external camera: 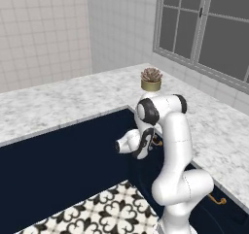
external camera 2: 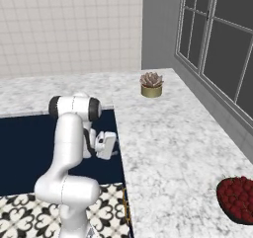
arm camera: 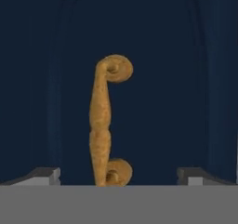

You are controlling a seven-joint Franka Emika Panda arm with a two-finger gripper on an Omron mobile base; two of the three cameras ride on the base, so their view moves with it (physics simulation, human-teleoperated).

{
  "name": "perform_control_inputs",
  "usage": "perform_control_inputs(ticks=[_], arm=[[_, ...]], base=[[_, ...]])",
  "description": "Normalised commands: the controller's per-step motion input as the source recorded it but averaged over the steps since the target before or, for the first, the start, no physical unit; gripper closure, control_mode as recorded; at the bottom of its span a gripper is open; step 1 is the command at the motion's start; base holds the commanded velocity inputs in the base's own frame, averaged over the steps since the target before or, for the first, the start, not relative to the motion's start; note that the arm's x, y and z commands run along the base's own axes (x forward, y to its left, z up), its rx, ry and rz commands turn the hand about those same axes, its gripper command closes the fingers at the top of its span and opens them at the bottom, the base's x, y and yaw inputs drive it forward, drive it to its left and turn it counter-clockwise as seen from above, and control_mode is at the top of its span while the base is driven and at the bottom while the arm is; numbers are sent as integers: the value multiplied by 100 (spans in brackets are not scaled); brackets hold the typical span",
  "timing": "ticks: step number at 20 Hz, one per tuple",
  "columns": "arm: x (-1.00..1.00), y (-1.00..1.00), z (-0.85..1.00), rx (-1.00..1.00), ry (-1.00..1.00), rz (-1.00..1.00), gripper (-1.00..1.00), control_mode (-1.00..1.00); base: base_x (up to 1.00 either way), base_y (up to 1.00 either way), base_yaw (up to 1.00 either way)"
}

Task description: Take a straw from the drawer in front and place it inside the glass cup on the dining counter.

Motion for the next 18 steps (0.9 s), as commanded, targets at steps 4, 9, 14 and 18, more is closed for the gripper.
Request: perform_control_inputs(ticks=[4, 9, 14, 18], arm=[[61, -10, -38, 0, 0, 0, -100, -100], [27, -26, -25, 0, 0, 0, -100, -100], [0, -36, -4, 0, 0, 0, 100, -100], [-3, -10, 0, 2, 0, 0, 100, -100]], base=[[0, 0, 0], [0, 0, 0], [0, 0, 0], [0, 0, 0]])
